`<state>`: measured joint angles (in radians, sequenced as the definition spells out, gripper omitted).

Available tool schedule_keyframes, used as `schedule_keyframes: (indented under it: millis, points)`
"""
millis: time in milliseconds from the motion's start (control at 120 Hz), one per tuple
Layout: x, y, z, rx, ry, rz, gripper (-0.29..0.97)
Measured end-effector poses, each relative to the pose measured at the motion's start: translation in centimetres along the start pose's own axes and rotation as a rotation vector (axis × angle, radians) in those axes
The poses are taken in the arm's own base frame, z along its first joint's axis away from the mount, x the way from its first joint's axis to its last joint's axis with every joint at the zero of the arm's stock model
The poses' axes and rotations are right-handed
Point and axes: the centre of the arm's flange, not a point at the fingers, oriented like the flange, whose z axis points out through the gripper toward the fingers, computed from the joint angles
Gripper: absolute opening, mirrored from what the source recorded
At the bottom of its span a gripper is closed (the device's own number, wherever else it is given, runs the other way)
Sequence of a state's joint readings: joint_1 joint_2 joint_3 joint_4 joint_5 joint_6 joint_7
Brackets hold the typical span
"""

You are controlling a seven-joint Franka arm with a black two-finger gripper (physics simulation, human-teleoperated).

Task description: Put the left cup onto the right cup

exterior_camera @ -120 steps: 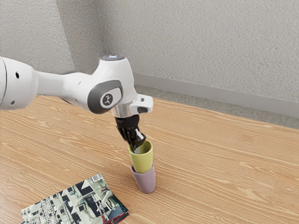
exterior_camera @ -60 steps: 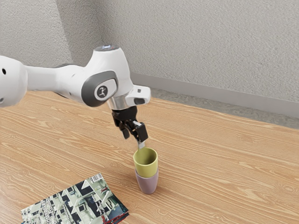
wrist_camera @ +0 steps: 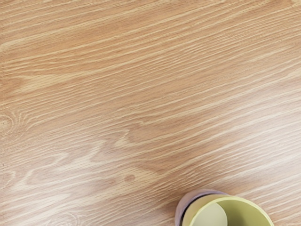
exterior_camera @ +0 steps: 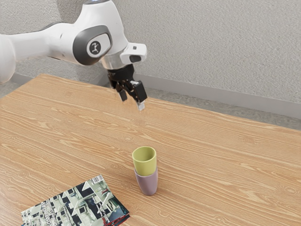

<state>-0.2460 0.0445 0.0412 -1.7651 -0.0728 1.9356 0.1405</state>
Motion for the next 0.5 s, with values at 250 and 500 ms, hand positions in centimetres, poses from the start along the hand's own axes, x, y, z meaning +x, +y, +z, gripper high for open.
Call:
schedule_keyframes:
  millis: [250, 500]
  points:
    - [-1.0, -10.6, -5.6, 0.087, -0.006, -0.151, 0.68]
    - [-1.0, -7.2, -5.4, 0.080, -0.052, -0.092, 0.68]
